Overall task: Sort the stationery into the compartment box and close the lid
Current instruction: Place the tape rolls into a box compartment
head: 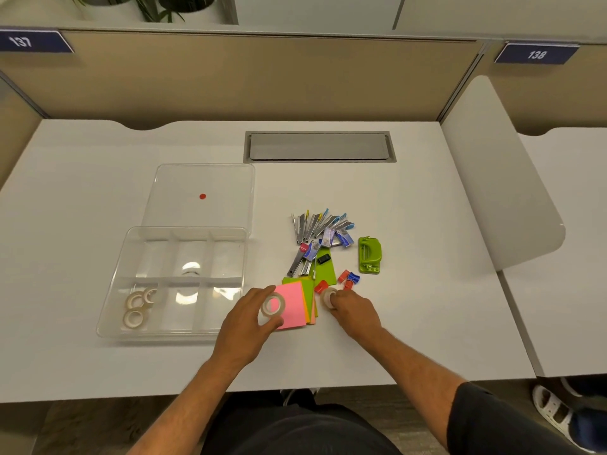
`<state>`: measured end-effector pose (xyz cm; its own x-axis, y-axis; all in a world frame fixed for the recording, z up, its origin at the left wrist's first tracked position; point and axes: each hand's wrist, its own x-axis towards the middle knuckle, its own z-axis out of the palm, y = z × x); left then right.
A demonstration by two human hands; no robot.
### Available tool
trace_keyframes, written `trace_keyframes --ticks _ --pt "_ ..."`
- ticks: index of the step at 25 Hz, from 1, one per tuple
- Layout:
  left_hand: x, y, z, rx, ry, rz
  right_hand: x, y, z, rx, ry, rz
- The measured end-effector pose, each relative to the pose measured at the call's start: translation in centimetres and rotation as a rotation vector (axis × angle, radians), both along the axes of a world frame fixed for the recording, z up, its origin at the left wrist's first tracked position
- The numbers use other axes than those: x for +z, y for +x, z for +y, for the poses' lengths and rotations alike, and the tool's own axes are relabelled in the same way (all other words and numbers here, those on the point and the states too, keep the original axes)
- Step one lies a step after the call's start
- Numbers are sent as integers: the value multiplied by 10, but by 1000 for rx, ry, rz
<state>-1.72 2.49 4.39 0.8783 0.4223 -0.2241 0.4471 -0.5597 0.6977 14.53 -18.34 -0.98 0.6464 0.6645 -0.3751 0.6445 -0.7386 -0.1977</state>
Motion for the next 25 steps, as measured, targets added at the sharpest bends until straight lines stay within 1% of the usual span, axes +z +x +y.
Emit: trace_keyframes --ticks 2,3,5,7,10,14,16,18,21,23,25 --pt "2 -2 1 17 -9 -1 1 0 -3 -52 34 19" --pt "3 -2 2 22 -17 -3 5 0 -3 -120 76 48" --pt "5 -3 4 21 -39 -15 14 0 -1 -304 236 155" --pt "8 -2 3 29 -70 -42 26 -1 7 -423 452 295" --pt "16 1 4 57 -143 -86 48 -8 29 -456 666 545" --pt "27 0 17 114 -278 -122 74 -25 66 -437 790 820" --pt "33 -2 26 145 -368 -171 84 -33 84 -444 825 902" --pt "40 -8 39 140 -449 -204 91 -42 105 -425 814 947" --pt "45 -21 68 108 -540 -199 96 -59 136 -427 790 1000" --pt "47 -34 88 100 -562 -220 97 -74 157 -423 796 1019" --pt "43 -48 106 94 -554 -169 92 -90 176 -412 746 1040"
